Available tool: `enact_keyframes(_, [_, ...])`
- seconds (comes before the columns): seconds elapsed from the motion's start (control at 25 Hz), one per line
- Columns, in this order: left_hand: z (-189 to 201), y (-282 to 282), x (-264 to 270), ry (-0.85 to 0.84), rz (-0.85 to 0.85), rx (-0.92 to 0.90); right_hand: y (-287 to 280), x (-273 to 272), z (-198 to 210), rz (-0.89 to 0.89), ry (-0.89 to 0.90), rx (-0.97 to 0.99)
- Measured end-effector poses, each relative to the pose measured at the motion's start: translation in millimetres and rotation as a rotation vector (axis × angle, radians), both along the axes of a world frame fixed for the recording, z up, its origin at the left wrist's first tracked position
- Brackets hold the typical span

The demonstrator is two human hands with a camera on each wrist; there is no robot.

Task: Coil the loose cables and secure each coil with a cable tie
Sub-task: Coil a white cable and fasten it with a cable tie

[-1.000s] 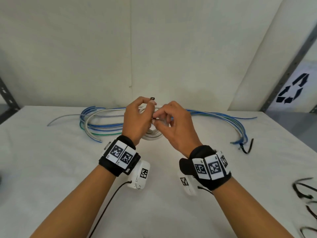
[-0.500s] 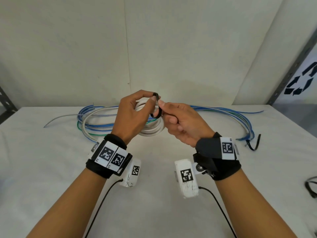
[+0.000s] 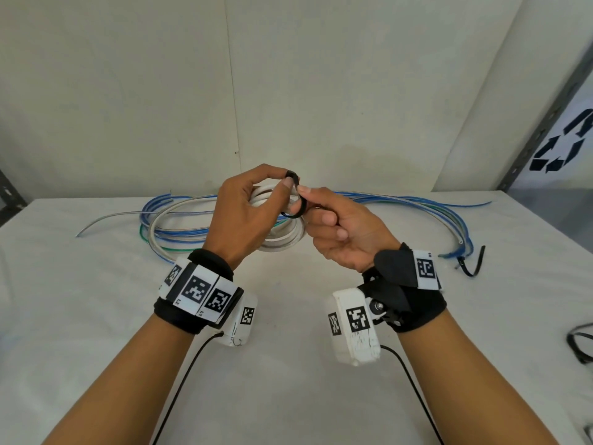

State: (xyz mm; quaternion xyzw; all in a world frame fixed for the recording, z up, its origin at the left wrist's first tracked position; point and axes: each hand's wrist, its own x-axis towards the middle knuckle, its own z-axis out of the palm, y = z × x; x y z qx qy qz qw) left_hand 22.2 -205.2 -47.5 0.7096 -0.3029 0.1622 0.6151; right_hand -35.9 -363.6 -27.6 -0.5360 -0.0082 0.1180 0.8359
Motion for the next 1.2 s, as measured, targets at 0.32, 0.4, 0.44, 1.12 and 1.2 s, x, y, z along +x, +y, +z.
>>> enact_keyframes(0.32, [0, 1, 0, 0.005, 0.000, 0.007, -2, 2, -5, 0.043, -0.087, -0.054])
enact_keyframes(0.4, [1, 1, 0, -0.007, -0.014, 0.010, -2, 1, -4, 0.044, -0.078, -0.060])
enact_keyframes(0.44, [1, 1, 0, -0.014, -0.021, 0.012, -2, 0, -3, 0.038, -0.069, -0.058])
enact_keyframes(1.12, [8, 2, -6, -0.070, -0.064, 0.062, 3, -7, 8, -0.589, -0.469, -0.636])
enact_keyframes(1.2, [8, -1, -10, 0.001, -0.096, 0.047, 3, -5, 7, -0.610, -0.479, -0.662])
